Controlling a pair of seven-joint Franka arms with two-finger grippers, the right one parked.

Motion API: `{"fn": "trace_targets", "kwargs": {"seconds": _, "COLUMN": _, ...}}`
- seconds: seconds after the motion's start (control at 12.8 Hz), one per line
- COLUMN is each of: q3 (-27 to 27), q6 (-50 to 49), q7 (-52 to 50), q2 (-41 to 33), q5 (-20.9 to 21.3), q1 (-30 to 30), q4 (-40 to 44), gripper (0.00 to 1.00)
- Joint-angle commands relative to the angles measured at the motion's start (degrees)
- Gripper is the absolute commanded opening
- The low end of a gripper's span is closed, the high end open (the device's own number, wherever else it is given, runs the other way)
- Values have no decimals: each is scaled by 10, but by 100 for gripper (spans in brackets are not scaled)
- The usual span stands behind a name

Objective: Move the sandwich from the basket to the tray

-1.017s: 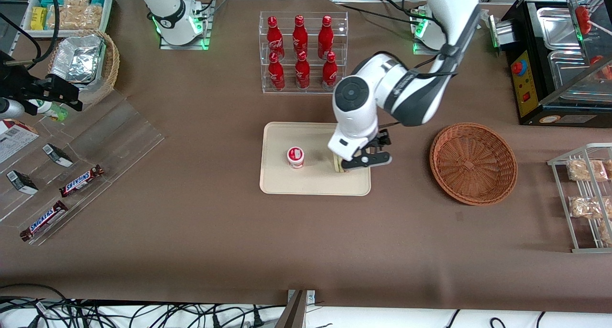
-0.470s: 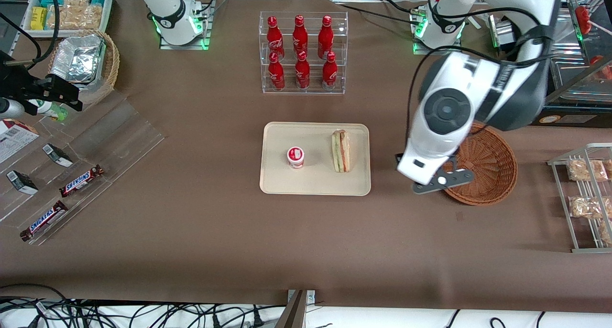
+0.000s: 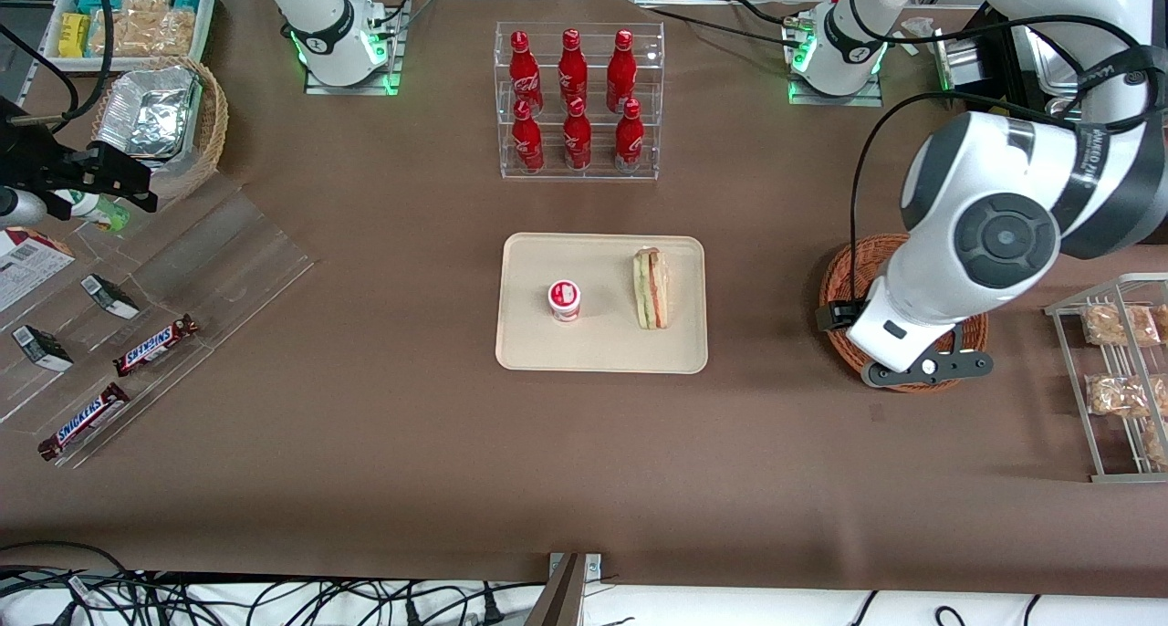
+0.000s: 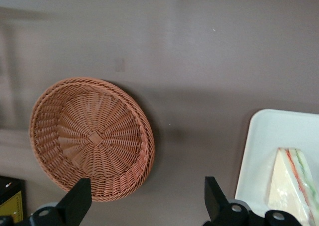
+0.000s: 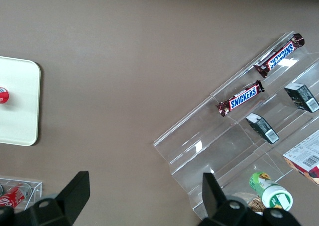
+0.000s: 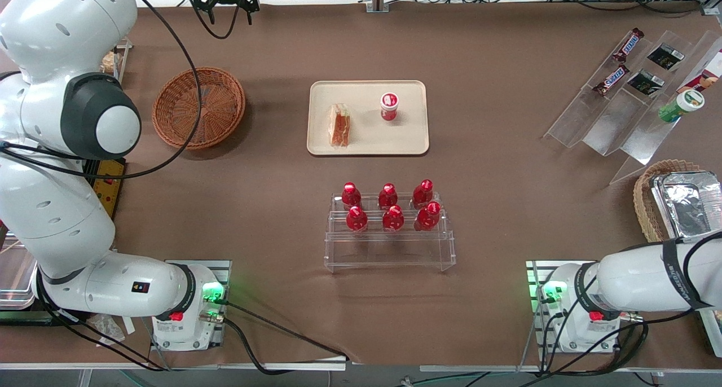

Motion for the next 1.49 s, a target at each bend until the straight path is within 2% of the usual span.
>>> {"fn": "trace_targets", "kwargs": {"seconds": 0.0, "q3": -7, "q6": -12, "q7": 104, "q2": -13, "q5": -45, "q1": 52, "q4": 4, "gripper": 100}}
{"fn": "trace_targets", "kwargs": {"seconds": 0.23, "q3": -7, "q6": -12, "q7": 154, "q2": -15, "q5": -52, "q1": 79, "q4": 4, "gripper": 100}}
{"fn": "trace_targets", "kwargs": {"seconds": 0.31, "q3": 2, "q6": -12, "q7": 168, "q2": -15, "q5": -69, "q1": 76, "q4": 4, "gripper": 100}}
{"fn": "trace_targets", "kwargs": {"seconds": 0.55, "q3": 75, "q6": -12, "q7": 217, "q2": -17, "q5": -117, "q1": 47, "q4": 5, "gripper": 100}}
{"fn": "trace_targets", "kwargs": {"seconds": 0.94, "q3": 81, "q6": -20, "q7": 221, "q2": -31, "q5": -108, "q1": 47, "q4": 28, "gripper": 100}}
{"fn": "trace_targets", "kwargs": {"seconds": 1.25, "q3": 72, "q6": -35, "q7": 220, "q2": -40, "q5": -47, "q1": 46, "q4": 42, "gripper": 100}}
{"fn": "trace_targets", "kwargs": {"seconds": 1.41, "q3": 71, "q6": -40, "q7": 221, "q2": -40, "q5": -45, "q1": 48, "q4": 42, "gripper": 100}}
